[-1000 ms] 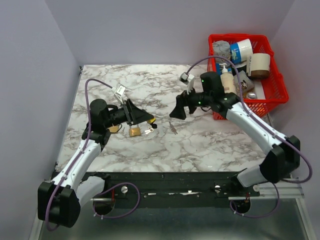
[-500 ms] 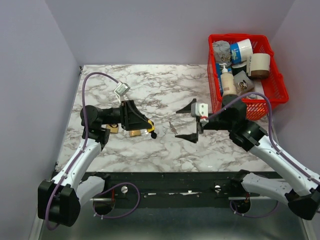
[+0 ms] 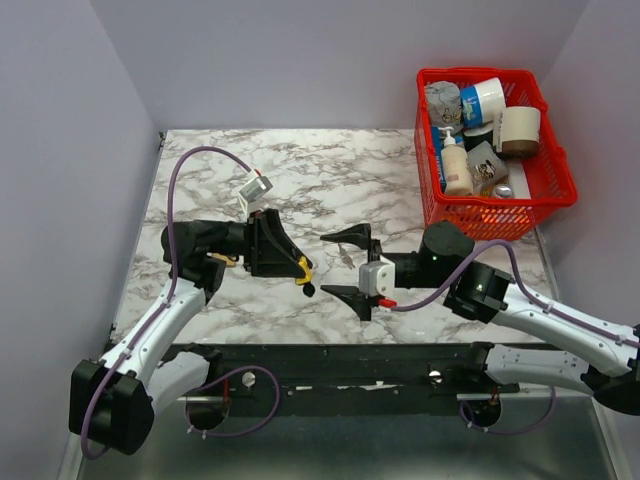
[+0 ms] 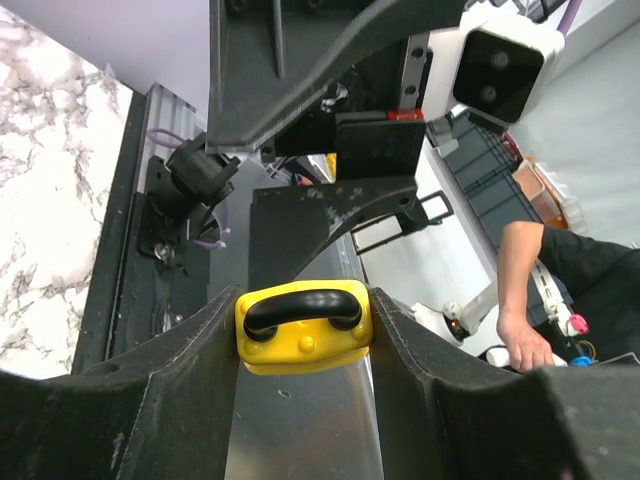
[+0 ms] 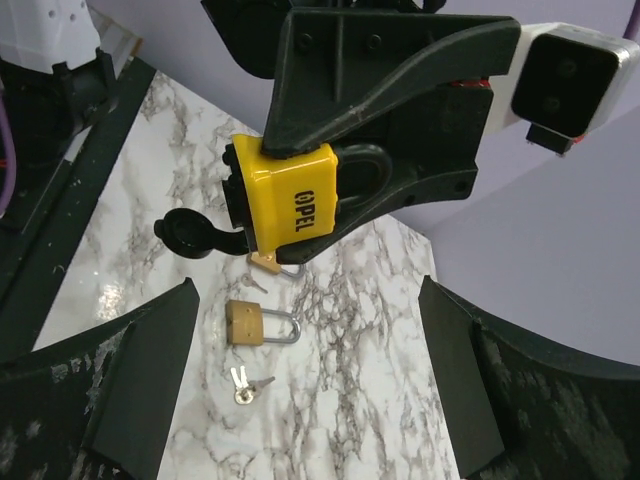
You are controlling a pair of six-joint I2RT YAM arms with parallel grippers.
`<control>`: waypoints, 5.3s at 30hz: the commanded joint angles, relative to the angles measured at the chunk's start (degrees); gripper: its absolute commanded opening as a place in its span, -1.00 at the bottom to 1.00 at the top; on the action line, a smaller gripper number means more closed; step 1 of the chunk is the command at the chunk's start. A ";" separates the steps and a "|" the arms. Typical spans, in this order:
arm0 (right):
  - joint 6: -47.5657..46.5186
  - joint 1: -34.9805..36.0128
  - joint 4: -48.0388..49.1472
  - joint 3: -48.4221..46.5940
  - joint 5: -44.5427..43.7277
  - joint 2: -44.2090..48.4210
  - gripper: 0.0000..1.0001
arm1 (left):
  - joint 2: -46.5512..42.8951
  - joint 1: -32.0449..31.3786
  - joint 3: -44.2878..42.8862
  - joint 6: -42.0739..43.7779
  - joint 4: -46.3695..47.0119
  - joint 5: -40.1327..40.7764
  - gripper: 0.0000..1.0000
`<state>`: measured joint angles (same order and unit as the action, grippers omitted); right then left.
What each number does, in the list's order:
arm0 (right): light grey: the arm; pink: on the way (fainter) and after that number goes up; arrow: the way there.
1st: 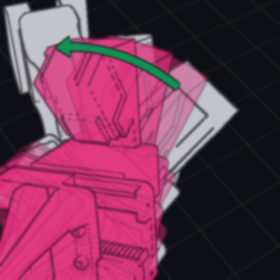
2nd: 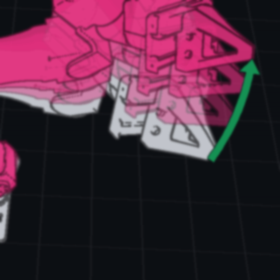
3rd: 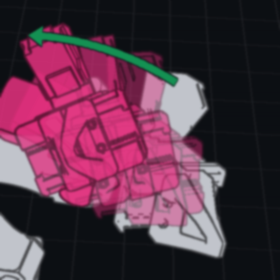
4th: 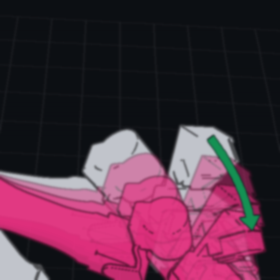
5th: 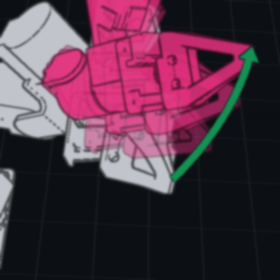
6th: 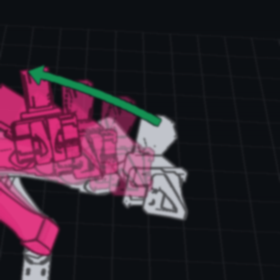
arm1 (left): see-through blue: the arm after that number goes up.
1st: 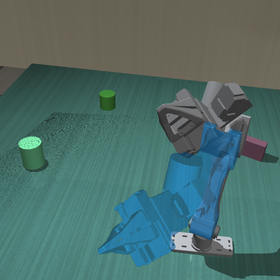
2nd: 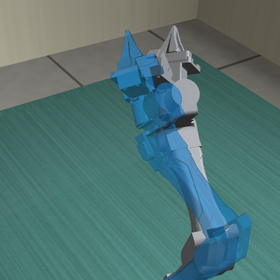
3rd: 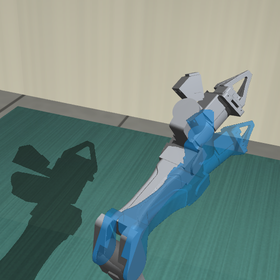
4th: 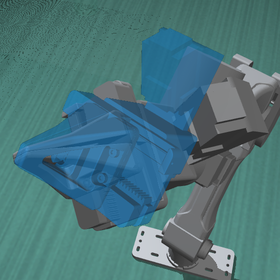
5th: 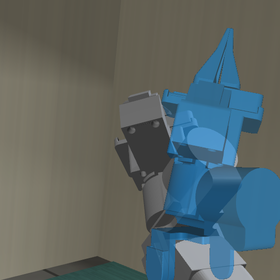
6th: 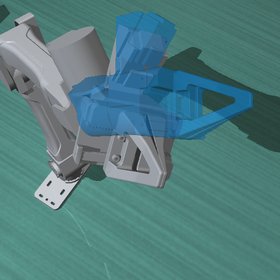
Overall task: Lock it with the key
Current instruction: Place the lock at the center of the board.
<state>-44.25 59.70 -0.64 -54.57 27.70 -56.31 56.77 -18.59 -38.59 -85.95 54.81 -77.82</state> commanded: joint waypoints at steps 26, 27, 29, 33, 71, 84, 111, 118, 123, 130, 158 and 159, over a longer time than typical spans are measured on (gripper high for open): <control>-6.38 6.30 2.40 -2.47 -2.04 -5.56 0.93 | 1.50 -2.06 -3.77 -2.47 9.97 0.39 -1.00; -6.55 6.30 2.58 -2.39 -2.13 -5.56 0.89 | 1.50 -2.15 -3.86 -2.47 9.97 0.39 -1.00; -6.64 6.30 2.84 -2.13 -2.39 -5.39 0.79 | 1.41 -2.24 -3.60 -2.47 9.97 0.30 -1.00; -5.94 6.30 2.93 -2.12 -2.57 -5.03 0.56 | 1.41 -2.24 -3.34 -2.29 9.79 0.57 -1.00; 10.76 4.20 0.82 -7.04 -5.12 -7.84 -0.15 | -1.91 -2.42 -1.05 14.87 -6.12 2.75 -1.00; 10.94 3.93 -2.60 -5.64 -3.36 -6.97 0.17 | -6.06 -3.74 -7.03 41.75 -45.05 10.49 -1.00; 22.81 -12.59 -16.67 4.38 -15.22 1.03 0.99 | 32.07 -12.44 -29.25 48.16 -90.04 58.57 -1.00; 22.28 -13.12 -16.58 4.73 -15.49 0.86 0.99 | 45.17 -12.96 -37.25 46.84 -93.92 61.56 -1.00; 22.63 -13.21 -16.49 4.21 -15.05 0.24 0.99 | 51.50 -13.49 -41.30 46.40 -95.67 63.31 -1.00; 23.51 -13.47 -16.49 3.94 -14.78 0.33 0.99 | 56.78 -13.49 -44.64 46.05 -96.38 63.93 -1.00; 23.24 -13.91 -16.23 3.77 -14.52 0.15 1.00 | 60.83 -13.93 -45.87 45.00 -97.43 67.10 0.22; 23.42 -14.00 -16.23 3.68 -14.43 0.15 1.00 | 60.74 -13.84 -45.87 45.00 -97.61 67.27 0.24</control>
<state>-21.43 46.02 -16.51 -48.71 13.15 -55.99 116.38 -31.97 -83.99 -40.58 -42.13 -13.08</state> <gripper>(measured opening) 0.997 0.601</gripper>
